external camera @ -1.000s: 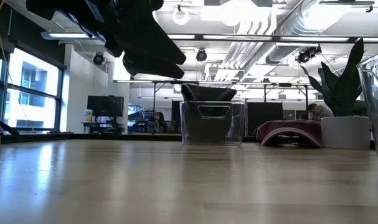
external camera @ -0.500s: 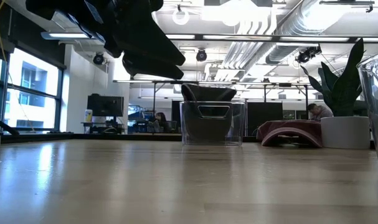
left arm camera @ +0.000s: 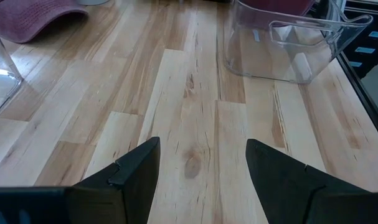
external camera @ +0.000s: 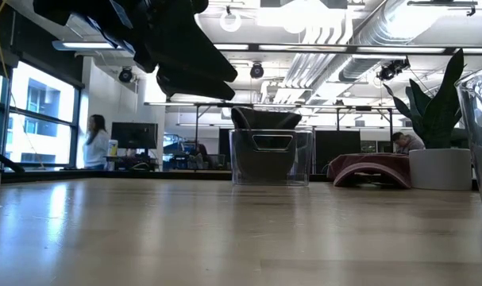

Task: Pick & Place hat
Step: Put the left red cap into the bottom transparent bin

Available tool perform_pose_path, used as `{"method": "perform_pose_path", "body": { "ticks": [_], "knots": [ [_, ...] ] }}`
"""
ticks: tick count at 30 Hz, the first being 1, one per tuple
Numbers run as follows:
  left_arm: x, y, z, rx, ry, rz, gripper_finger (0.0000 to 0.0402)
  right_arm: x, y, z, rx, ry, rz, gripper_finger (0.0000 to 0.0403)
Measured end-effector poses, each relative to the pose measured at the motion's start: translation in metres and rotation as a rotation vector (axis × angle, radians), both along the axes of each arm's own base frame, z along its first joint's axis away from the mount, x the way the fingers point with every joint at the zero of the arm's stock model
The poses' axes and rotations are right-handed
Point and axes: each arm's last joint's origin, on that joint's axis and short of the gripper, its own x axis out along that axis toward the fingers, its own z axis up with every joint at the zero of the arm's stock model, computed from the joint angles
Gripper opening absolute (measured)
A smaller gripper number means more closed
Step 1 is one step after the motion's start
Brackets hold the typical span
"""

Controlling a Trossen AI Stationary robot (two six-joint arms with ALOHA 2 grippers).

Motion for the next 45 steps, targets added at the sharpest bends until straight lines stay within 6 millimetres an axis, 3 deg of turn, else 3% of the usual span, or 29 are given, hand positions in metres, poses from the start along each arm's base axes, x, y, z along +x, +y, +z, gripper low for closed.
{"method": "perform_pose_path", "body": {
  "ticks": [3,5,7,12,16,19,25,29,35,41,45],
  "knots": [
    [0.000,0.000,0.000,0.000,0.000,0.000,0.0231,0.011,-0.002,-0.003,-0.099,-0.194,0.004,0.0001],
    [0.000,0.000,0.000,0.000,0.000,0.000,0.0231,0.015,-0.006,-0.009,-0.163,-0.226,0.001,0.0001],
    [0.000,0.000,0.000,0.000,0.001,0.000,0.0231,0.015,-0.012,-0.019,-0.212,-0.169,0.006,0.0002],
    [0.000,0.000,-0.001,0.003,0.006,0.000,0.0231,0.000,-0.024,-0.046,-0.222,0.158,0.035,0.0002],
    [0.000,0.000,-0.001,0.003,0.007,0.000,0.0231,-0.005,-0.024,-0.061,-0.175,0.238,0.074,0.0004],
    [0.000,0.000,-0.001,0.003,0.006,0.000,0.0231,-0.004,-0.024,-0.058,-0.168,0.199,0.092,0.0002],
    [0.000,0.000,0.000,0.000,-0.001,0.000,0.0231,0.007,-0.022,-0.030,-0.214,-0.052,0.045,0.0004],
    [0.000,0.000,0.000,0.000,0.000,0.000,0.0231,0.015,-0.010,-0.028,-0.116,-0.086,0.057,0.0001],
    [-0.001,0.000,-0.001,0.000,0.012,-0.008,0.0231,0.014,0.018,-0.040,-0.017,0.116,0.153,0.0002],
    [0.000,-0.001,-0.001,-0.006,0.010,-0.017,0.0231,0.020,0.055,-0.051,0.099,0.051,0.299,0.0002],
    [0.000,-0.001,0.000,-0.011,0.004,-0.015,0.0231,0.017,0.062,-0.054,0.116,0.106,0.342,0.0001]
  ]
}}
